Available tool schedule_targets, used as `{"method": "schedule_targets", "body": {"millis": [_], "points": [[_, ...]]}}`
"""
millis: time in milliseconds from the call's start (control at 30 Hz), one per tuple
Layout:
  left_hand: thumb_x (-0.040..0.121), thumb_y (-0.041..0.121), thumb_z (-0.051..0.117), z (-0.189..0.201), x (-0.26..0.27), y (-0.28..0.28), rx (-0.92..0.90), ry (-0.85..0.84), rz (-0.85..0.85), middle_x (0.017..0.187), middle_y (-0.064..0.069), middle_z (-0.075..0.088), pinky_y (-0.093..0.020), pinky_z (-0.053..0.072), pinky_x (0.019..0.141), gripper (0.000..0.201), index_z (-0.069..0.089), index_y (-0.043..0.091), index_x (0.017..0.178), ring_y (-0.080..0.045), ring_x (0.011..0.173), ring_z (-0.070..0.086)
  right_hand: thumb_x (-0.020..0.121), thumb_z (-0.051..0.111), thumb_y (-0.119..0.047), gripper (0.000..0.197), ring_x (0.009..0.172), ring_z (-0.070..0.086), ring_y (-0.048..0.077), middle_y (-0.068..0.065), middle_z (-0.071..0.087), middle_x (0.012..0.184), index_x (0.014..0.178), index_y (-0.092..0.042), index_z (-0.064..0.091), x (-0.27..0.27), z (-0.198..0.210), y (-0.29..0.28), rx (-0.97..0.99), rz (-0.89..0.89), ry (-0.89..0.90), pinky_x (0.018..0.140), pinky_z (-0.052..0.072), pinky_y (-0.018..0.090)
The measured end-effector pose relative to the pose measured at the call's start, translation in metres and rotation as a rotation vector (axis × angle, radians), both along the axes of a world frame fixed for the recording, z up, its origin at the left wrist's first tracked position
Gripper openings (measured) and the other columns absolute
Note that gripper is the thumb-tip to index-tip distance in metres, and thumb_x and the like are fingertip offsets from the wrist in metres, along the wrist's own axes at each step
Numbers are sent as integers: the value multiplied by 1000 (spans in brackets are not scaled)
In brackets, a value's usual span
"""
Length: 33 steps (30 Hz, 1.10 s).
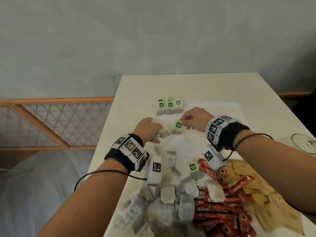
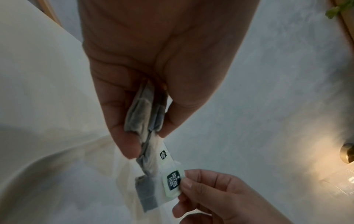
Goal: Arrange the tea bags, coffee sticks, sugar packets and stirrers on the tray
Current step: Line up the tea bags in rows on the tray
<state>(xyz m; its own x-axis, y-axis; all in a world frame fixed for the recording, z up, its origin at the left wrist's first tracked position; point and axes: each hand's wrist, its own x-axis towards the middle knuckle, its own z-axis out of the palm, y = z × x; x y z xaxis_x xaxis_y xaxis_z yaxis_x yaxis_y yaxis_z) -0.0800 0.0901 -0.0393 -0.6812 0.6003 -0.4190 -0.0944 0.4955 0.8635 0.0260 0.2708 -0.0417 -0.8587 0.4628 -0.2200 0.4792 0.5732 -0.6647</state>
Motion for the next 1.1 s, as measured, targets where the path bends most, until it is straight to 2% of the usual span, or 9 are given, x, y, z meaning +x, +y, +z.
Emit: {"method": "schedule_targets", "body": {"millis": [133, 300, 400, 467, 567, 700, 833, 933, 1100], "points": [[93, 7, 56, -3, -33, 12, 11, 25, 41, 82, -13, 60, -31, 59, 54, 7, 57, 1, 97, -21, 63, 59, 92, 62, -19, 15, 89, 70, 22, 11, 73, 94, 98, -8, 71, -41, -10, 4, -112, 43, -100, 83, 57, 36], [92, 8, 57, -12, -67, 20, 14, 90, 73, 82, -18, 64, -31, 59, 58, 9, 61, 0, 92, -21, 62, 61, 90, 63, -19, 18, 79, 69, 21, 11, 74, 86, 93, -5, 75, -86, -21, 8, 43, 36, -115, 77, 55, 33], [91, 9, 61, -18, -79, 20, 19, 98, 80, 76, -16, 63, -33, 59, 61, 11, 64, -2, 90, -18, 57, 57, 88, 67, -20, 16, 73, 62, 16, -2, 65, 66, 91, -8, 77, -105, -27, 15, 84, -14, -59, 74, 52, 28], [90, 10, 63, -23, -84, 19, 24, 96, 96, 69, -9, 59, -33, 60, 62, 11, 64, 1, 85, -17, 57, 56, 87, 68, -19, 15, 74, 61, 15, -7, 61, 62, 90, -8, 77, -116, -28, 19, 100, -34, -30, 74, 52, 26], [90, 11, 65, -28, -86, 18, 36, 93, 114, 66, -7, 58, -31, 59, 59, 13, 64, 4, 79, -17, 57, 56, 88, 66, -19, 13, 83, 66, 18, -3, 66, 74, 89, -12, 77, -127, -28, 19, 136, -41, -2, 79, 54, 28], [89, 12, 68, -31, -84, 16, 69, 79, 127, 67, -7, 59, -29, 59, 58, 12, 67, 3, 83, -16, 55, 55, 89, 62, -18, 16, 91, 67, 19, 2, 74, 93, 91, -13, 77, -134, -26, 20, 217, -61, 0, 75, 50, 24], [86, 11, 73, -30, -78, 14, 120, 55, 126, 64, -8, 61, -30, 60, 59, 12, 68, 0, 85, -13, 49, 55, 87, 66, -22, 11, 91, 65, 18, -1, 71, 96, 94, -19, 74, -127, -29, 20, 136, -144, 97, 85, 53, 31], [84, 11, 76, -28, -71, 15, 157, 34, 138, 66, -9, 60, -29, 60, 59, 11, 68, 3, 83, -12, 46, 54, 87, 67, -28, 14, 83, 60, 11, -5, 67, 94, 99, -22, 71, -106, -25, 14, 29, -184, 241, 80, 49, 27], [83, 12, 77, -20, -51, 24, 237, -31, 132, 81, -17, 65, -28, 60, 61, 16, 70, 2, 93, -25, 70, 59, 87, 69, -31, 12, 82, 65, 12, -4, 71, 90, 97, -25, 72, -61, -22, -6, -238, -94, 303, 74, 52, 26]]}}
